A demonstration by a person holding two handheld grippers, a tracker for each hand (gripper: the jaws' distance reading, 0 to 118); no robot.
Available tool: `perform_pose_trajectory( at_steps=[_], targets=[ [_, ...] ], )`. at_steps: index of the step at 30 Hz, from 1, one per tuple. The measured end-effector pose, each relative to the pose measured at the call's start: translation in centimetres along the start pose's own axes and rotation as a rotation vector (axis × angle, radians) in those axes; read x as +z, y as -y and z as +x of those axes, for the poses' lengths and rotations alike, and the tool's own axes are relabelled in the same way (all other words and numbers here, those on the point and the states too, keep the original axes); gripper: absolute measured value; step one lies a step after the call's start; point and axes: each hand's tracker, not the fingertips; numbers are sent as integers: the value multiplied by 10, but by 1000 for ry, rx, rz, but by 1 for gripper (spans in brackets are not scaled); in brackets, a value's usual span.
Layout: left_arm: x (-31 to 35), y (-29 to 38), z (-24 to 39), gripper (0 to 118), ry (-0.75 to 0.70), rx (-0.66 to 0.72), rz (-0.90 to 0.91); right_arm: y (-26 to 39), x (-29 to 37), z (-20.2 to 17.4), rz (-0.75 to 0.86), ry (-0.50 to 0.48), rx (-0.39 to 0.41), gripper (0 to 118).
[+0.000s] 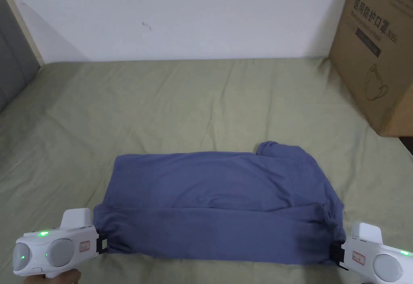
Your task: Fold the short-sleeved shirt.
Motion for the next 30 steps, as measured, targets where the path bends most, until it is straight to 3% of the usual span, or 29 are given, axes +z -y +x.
perform_pose_trajectory(
  at_steps=[2, 12, 23, 27, 29, 30],
  targets=[
    [2, 4, -3, 4, 1, 7, -3, 0, 12, -5, 48, 47, 53, 4],
    [37, 27, -31, 4, 36, 79, 34, 17, 79, 18, 141, 11, 55, 4],
    [18, 88, -32, 4, -15, 103, -105, 85, 44, 30, -56, 76, 27, 4],
    [22, 90, -19, 5, -39, 88, -96, 88, 39, 30, -48, 93, 12, 4],
    [28, 86, -17, 23, -46, 81, -95, 82, 51, 20, -39, 100, 29, 6],
    [33, 83, -16, 37, -52, 83, -100, 78, 58, 17, -19, 100, 43, 12]
  ],
)
